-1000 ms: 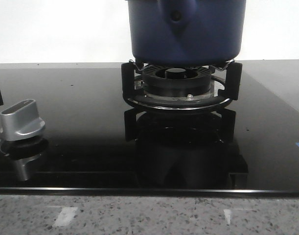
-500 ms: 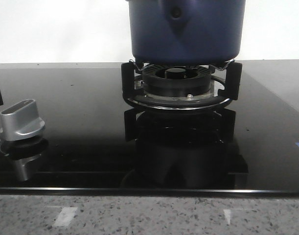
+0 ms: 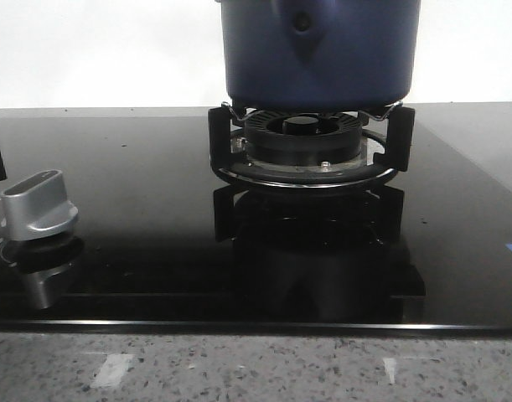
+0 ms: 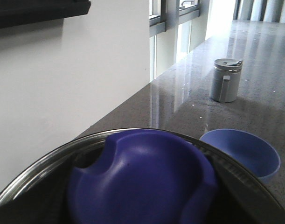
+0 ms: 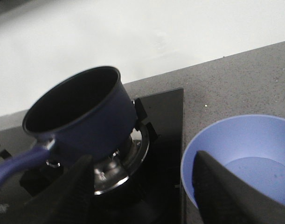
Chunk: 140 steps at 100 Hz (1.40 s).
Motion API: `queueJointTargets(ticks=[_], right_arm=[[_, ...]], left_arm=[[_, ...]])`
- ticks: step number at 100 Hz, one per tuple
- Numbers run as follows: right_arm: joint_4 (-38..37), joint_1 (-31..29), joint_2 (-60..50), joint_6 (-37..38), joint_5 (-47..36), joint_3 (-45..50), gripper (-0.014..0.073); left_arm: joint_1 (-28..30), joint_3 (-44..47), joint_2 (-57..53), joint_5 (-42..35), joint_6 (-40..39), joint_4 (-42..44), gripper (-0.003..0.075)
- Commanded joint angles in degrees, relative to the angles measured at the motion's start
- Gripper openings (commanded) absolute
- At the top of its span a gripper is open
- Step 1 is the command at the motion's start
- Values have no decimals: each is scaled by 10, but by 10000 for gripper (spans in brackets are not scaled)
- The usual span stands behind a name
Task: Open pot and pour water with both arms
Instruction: 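Reach the right gripper down and grasp the light blue bowl's rim, then lift the water bowl with the right gripper over the open pot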
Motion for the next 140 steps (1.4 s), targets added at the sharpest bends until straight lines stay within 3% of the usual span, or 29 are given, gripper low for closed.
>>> queueJointTargets(ticks=[1,13,44,65,101,140], right_arm=[[-14,-3,55,47,-46,-51,414],[-81,-3,142,129,-9,-118,414],[-146,-4,402,135,169,-313,414],[-178,-70,508,135,244,-380,414],[-294,-92,518,167,313,-346,413],[-241,-139,518,167,288,-268,413]], left_arm=[[19,26,-60,-11,-8,-43,337],[35,92,-113,-28,-8,-43,337],[36,170,-195,-63,3,-44,337],[24,170,-197,-65,4,-54,337],[18,170,-195,-70,21,-81,337],[18,170,-195,-70,23,-99,337]])
